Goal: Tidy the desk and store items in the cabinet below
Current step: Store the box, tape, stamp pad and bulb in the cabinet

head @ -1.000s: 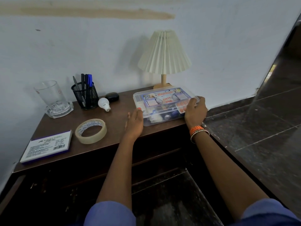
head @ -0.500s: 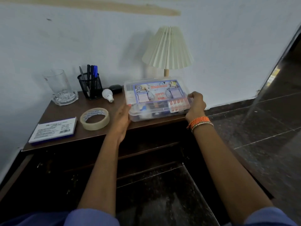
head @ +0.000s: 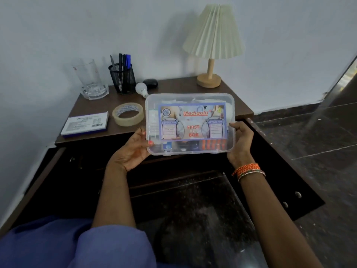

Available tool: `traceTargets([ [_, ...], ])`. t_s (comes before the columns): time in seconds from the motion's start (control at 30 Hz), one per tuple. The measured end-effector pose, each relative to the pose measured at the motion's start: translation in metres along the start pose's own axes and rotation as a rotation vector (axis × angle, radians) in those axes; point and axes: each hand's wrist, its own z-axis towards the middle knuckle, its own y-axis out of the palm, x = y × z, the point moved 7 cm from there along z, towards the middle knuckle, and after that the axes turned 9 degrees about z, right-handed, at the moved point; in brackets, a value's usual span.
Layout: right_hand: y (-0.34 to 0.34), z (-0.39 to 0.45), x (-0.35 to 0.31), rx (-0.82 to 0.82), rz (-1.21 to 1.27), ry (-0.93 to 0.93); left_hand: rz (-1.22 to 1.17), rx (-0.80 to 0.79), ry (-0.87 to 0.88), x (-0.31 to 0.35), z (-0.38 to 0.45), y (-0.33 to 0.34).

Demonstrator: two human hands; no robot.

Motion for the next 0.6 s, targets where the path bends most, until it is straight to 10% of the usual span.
traceTargets([
  [0.3,-0.063,-0.025,0.052,0.029,-0.094,0.071,-0.026,-0.027,-0.451,-0.115,-0.048,-0.009],
  [0.6,-0.095,-0.027,0.09,0.175,-0.187,0.21,0.107,0.276,-0.631,-0.136,-0.044,-0.025],
])
